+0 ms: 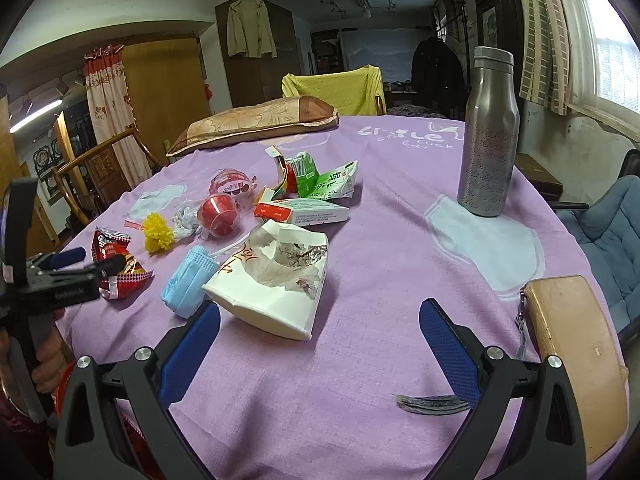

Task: Collect trash
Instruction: 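Reach the left tool to the red-and-silver snack bag and close on it, then lift the snack bag with the left tool while the right tool grasps the white paper cup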

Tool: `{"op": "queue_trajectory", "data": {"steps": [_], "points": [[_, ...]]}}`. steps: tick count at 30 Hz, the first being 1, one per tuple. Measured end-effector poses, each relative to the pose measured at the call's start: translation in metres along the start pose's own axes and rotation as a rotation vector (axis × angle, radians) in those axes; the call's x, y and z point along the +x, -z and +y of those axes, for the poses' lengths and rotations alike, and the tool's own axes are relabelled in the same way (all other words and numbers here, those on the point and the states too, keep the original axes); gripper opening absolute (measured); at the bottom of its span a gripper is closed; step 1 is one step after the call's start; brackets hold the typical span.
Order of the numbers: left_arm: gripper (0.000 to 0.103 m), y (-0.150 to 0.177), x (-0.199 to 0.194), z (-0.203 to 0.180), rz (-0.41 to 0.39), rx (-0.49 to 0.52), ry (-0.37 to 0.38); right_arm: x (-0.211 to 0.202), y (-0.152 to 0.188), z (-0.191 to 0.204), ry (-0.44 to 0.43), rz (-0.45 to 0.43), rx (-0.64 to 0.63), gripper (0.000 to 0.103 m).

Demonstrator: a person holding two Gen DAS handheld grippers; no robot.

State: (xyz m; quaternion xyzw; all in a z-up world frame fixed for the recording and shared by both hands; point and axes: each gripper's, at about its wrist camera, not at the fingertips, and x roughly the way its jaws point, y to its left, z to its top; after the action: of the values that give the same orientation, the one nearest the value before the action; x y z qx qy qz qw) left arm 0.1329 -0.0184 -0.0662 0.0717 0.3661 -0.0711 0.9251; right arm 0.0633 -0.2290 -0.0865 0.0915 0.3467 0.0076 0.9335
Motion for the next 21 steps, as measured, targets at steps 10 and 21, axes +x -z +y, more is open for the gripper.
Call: {"op": "queue_trajectory", "data": {"steps": [10,21], "points": [[0.096,-0.011,0.045,0.044,0.129,-0.132,0.055,0.016,-0.005,0.012,-0.027,0.035,-0.009,0.098],[0.078,-0.009,0.038,0.042,0.051,-0.124,0.105,0.049,-0.014,0.021,-0.025,0.139,0.007,0.098]]}}
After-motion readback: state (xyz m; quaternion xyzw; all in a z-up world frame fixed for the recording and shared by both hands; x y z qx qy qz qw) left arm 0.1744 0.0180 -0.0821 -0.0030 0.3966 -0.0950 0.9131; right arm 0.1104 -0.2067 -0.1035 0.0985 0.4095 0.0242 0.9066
